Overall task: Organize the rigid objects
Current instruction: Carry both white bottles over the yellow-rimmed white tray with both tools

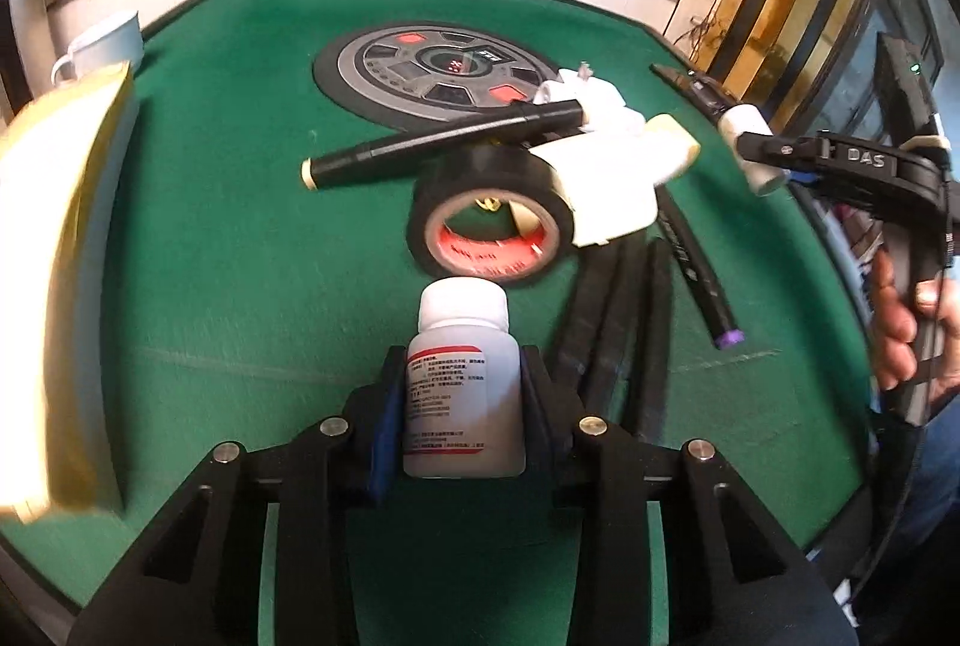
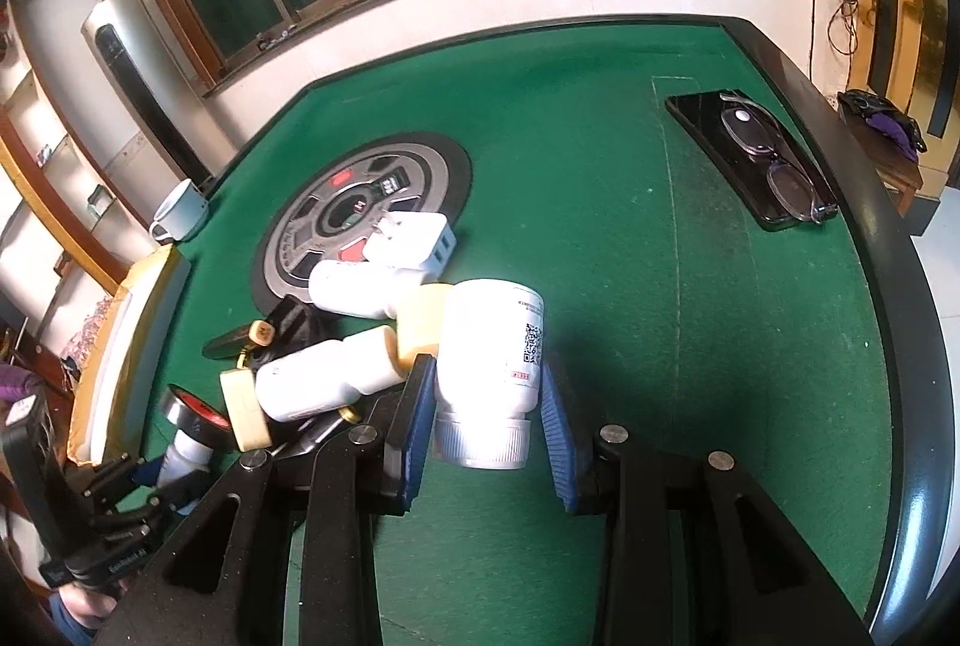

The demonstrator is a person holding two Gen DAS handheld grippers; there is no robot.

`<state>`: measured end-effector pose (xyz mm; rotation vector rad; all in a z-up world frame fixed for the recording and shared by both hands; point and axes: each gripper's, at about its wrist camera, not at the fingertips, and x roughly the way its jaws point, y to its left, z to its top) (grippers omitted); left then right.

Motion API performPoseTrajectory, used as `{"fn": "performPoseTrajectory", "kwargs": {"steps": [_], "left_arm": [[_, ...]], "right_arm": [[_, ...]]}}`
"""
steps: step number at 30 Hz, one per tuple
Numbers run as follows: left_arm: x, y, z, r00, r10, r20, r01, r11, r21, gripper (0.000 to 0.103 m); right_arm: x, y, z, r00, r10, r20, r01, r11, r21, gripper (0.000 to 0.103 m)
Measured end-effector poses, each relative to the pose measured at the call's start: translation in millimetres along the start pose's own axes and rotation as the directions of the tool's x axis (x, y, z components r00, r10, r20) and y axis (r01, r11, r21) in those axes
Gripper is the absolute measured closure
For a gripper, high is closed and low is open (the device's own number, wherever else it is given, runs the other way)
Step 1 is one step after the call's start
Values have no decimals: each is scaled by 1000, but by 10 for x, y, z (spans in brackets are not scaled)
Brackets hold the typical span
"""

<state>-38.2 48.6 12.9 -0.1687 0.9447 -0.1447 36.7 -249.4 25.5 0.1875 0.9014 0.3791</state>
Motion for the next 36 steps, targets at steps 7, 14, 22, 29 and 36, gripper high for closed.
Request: {"fn": "performPoseTrajectory", "kwargs": {"steps": [7,14,22,29,36], "left_arm": [[-373,90,-77,996,-23,90,28,998,-59,70],[-953,349,-138,977,15,211,12,992,-125,70],[-1482,888,-283,947,84,311,-12,974,-226,70],[-1825,1180,-436,916,118,384,-9,962,-274,70],[-1849,1439,-451,902,129,412,4,951,-308,70]], "right_arm": [[-151,354,-100,998,46,52,-42,996,-84,73],[-332,975,-138,990,107,94,-87,976,-200,72],[-141,2141,-308,966,258,24,-234,907,-351,72],[98,2814,-535,949,306,-77,-311,867,-390,72],[168,3273,-650,946,301,-120,-323,841,-433,72]]}}
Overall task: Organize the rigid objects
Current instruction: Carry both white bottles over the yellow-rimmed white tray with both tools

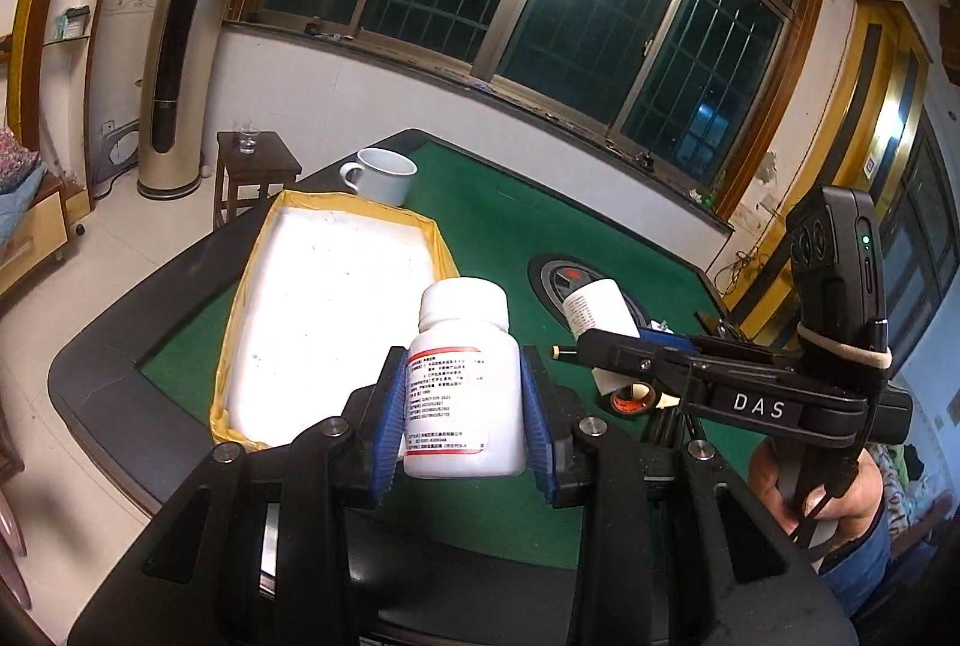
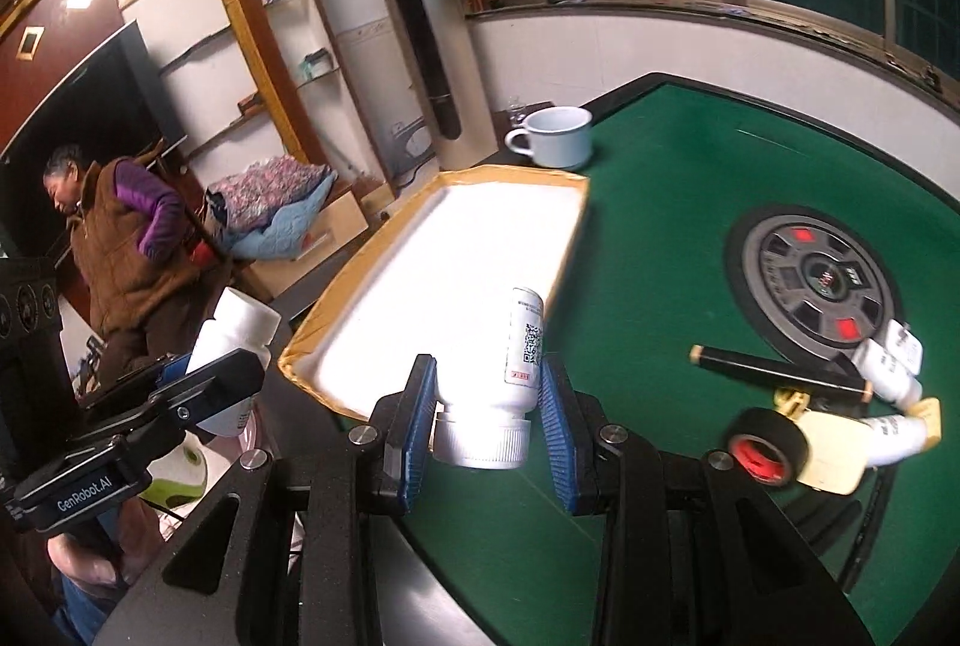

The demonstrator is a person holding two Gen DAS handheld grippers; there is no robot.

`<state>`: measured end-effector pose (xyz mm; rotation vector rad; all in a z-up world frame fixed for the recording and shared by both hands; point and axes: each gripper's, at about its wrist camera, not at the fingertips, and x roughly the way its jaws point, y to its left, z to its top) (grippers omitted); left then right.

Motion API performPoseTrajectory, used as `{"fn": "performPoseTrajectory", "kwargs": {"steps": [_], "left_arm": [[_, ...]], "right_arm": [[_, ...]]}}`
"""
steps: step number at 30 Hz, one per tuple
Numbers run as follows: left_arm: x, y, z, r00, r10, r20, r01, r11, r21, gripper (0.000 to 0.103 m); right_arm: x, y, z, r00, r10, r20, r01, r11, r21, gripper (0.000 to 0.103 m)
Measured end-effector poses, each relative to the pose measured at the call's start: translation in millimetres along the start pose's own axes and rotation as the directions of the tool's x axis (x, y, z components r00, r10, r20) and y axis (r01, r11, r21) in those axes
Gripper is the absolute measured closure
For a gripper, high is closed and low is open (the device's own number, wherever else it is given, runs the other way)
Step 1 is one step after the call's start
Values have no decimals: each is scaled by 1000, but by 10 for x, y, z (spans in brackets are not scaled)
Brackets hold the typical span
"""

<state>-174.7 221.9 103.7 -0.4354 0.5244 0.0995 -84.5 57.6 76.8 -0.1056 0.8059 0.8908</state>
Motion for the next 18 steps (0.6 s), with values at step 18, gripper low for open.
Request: {"fn": "performPoseTrajectory", "kwargs": {"steps": [18], "left_arm": [[423,473,70,998,38,-58,-42,997,-71,70]], "right_arm": [[514,138,297,997,29,-73,-27,999,21,72]]}}
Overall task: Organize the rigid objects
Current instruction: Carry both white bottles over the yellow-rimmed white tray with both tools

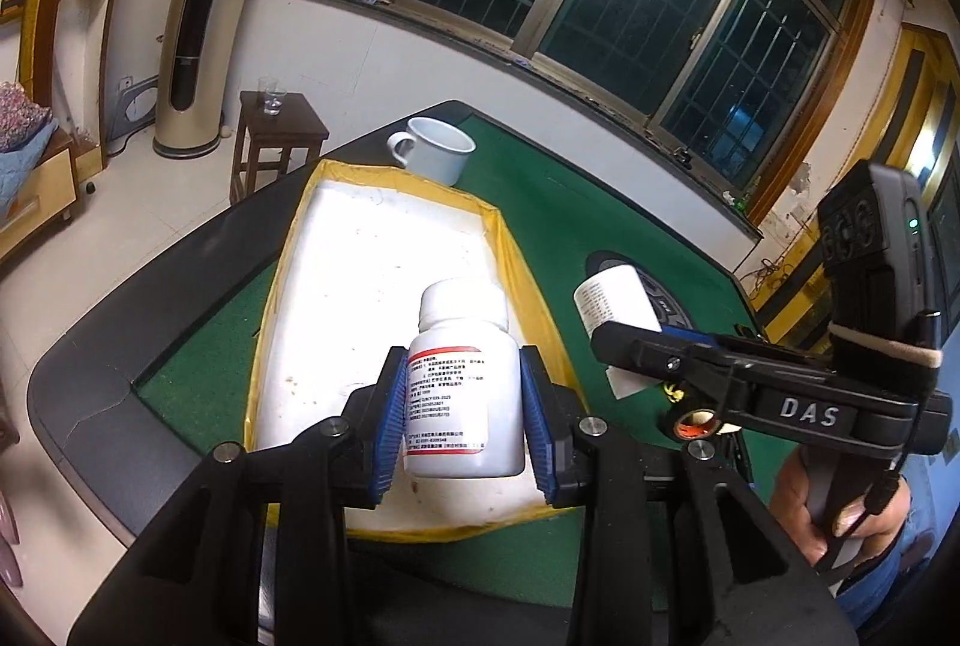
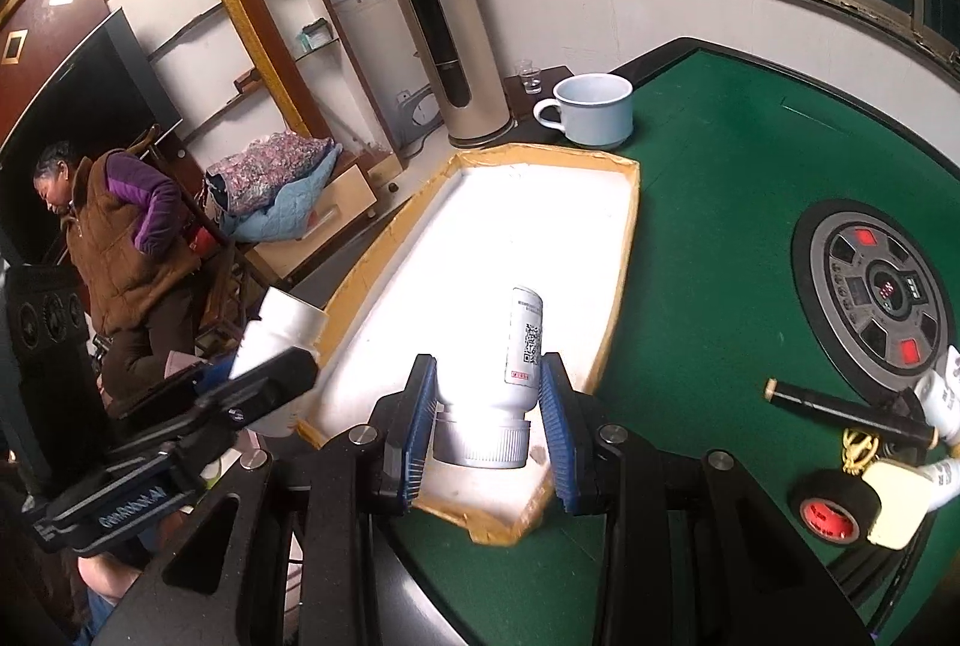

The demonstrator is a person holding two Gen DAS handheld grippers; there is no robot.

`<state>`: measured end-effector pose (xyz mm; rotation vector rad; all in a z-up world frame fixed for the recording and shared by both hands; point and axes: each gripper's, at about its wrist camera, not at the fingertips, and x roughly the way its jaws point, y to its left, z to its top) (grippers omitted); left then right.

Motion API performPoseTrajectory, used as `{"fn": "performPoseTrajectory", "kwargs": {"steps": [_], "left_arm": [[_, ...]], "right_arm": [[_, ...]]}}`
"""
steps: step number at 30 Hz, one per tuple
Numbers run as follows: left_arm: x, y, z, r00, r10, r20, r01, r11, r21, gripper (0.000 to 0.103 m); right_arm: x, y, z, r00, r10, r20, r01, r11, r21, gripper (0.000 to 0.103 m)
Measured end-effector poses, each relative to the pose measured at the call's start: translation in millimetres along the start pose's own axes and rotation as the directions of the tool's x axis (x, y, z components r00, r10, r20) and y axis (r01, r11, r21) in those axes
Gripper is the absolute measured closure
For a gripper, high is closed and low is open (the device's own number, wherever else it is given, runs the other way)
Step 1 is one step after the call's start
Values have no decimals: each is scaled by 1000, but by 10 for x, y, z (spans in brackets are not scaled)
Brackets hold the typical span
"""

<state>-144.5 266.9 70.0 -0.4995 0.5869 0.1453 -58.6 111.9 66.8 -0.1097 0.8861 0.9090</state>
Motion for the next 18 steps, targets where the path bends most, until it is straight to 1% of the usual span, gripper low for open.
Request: {"fn": "performPoseTrajectory", "kwargs": {"steps": [4,8,12,18], "left_arm": [[89,65,-47,999,16,-28,-16,1000,0,70],[179,26,-80,998,35,-53,-33,998,45,70],[254,-10,-129,995,55,-79,-48,995,82,70],[378,-10,-162,989,85,-119,-73,992,104,70]], "right_arm": [[129,74,80,1000,-3,-13,3,1000,-6,72],[334,26,146,998,-10,-63,11,1000,19,72],[467,26,182,995,-14,-99,16,1000,17,72],[717,11,219,987,-48,-153,50,999,12,72]]}}
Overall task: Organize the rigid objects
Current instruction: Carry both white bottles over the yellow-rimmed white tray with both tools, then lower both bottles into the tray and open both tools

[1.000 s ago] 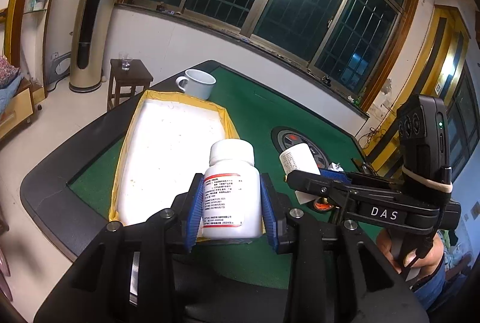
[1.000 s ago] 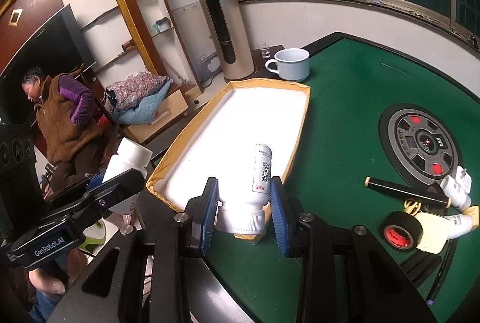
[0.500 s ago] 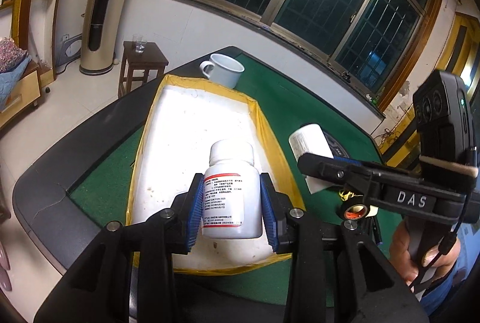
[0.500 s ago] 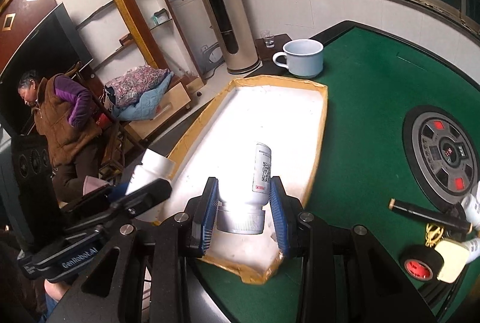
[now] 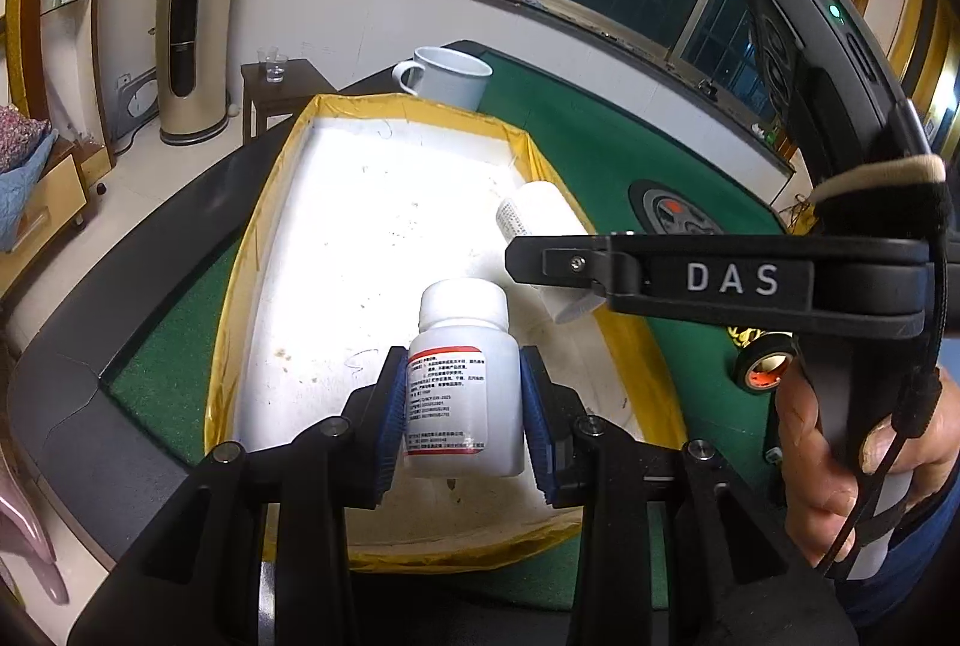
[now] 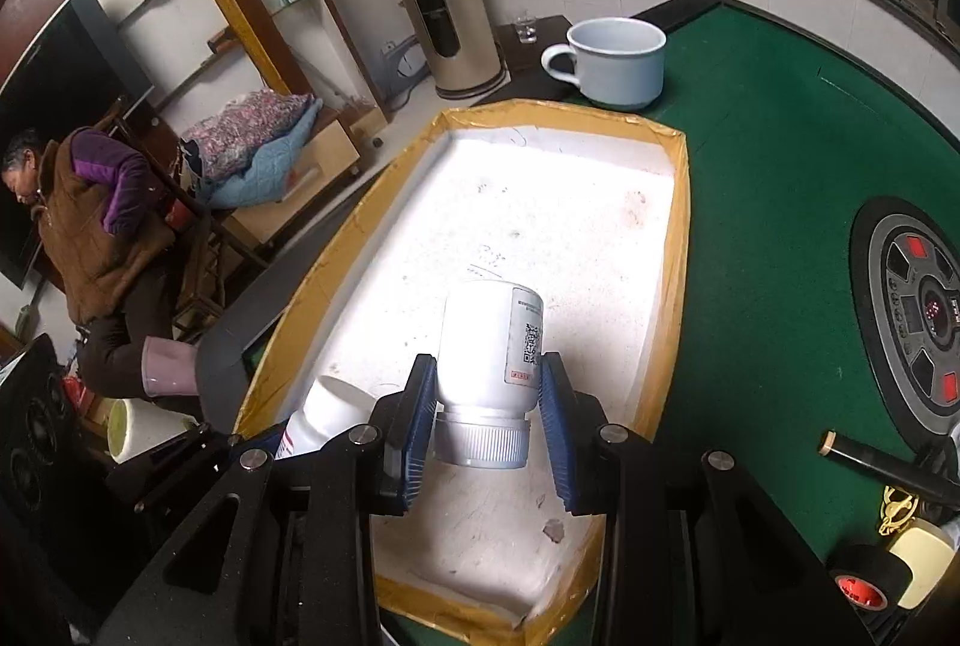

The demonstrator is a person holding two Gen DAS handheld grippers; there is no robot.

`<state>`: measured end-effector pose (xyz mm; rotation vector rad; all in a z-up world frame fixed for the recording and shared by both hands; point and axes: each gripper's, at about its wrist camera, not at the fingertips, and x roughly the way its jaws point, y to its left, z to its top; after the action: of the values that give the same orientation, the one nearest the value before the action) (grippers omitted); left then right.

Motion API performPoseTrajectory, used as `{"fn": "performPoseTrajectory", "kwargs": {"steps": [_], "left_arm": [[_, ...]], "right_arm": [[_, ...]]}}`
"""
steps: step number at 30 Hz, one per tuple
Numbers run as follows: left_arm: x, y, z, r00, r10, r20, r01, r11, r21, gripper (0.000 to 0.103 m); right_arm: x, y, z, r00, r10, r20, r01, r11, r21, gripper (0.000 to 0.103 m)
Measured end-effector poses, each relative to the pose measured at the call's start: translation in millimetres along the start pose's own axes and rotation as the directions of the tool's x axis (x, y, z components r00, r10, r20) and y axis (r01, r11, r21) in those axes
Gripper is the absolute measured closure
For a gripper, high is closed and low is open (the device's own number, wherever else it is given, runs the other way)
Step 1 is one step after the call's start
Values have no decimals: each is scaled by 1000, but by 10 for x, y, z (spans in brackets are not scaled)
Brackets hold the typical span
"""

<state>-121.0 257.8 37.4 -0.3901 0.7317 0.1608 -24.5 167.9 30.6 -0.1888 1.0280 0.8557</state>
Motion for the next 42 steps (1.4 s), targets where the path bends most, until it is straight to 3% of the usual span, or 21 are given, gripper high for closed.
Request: {"fn": "performPoseTrajectory", "kwargs": {"steps": [11,22,34,42], "left_arm": [[192,-15,-47,998,32,-60,-30,999,23,70],[253,-72,-29,997,47,-67,-45,998,41,70],[163,-8,-22,999,-14,-47,14,1000,5,70],[252,73,208,995,-58,-86,57,998,-18,70]], "right_arm": [[213,-1,-41,996,-53,-65,51,998,-30,72],[253,-68,-99,994,-62,-92,62,998,-13,72],[128,-81,-44,997,-30,-73,32,999,18,72],[0,-251,218,1000,-4,-26,6,997,73,72]]}}
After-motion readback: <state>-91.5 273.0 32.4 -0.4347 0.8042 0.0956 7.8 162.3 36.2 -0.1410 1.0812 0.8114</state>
